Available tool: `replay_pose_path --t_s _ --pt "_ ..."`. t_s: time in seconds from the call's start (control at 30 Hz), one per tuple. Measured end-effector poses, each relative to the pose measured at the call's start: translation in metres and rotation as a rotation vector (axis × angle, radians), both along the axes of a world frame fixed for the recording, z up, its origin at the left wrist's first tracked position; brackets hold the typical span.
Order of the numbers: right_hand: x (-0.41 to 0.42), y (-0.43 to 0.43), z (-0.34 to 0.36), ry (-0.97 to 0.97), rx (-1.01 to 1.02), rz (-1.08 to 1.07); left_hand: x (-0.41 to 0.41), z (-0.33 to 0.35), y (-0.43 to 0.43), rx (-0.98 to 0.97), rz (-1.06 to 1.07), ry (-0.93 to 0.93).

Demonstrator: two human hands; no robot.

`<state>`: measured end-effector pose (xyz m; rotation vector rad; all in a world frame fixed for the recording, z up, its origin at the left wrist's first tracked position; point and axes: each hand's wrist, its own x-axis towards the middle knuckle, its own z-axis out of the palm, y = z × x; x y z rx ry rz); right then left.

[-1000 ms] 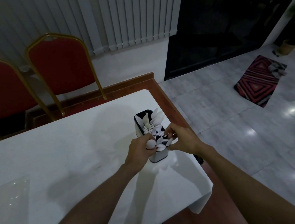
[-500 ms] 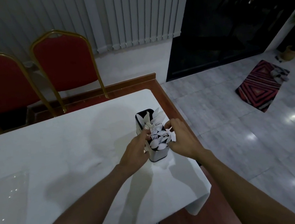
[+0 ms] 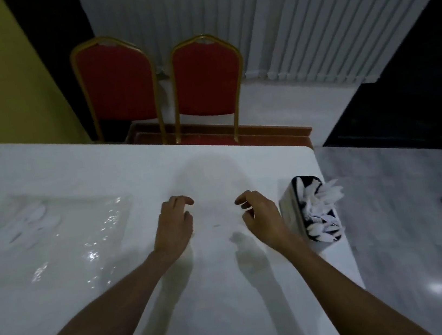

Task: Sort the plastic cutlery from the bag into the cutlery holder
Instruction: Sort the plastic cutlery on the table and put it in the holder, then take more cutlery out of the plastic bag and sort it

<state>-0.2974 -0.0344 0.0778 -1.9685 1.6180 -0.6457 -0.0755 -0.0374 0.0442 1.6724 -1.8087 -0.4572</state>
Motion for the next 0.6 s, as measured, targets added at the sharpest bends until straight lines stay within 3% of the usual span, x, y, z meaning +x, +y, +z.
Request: replay_pose_path --t_s 0.1,0.27,0.43,0.6 --pt "0.063 -0.008 -0.016 0.022 0.148 0.075 0.08 -0.021 0.007 0.168 0.2 0.003" --pt "0.148 -0.011 -0.044 0.01 0.289 0.152 0.177 -0.059 0.035 0.484 0.317 -0.155" --pt "0.213 -0.011 -0.068 -0.068 0.459 0.091 0.21 -0.071 0.044 0.67 0.251 -0.076" --pt "0.246 -0.003 -0.09 -0.086 0.534 0.041 0.231 -0.09 0.038 0.744 0.072 -0.168"
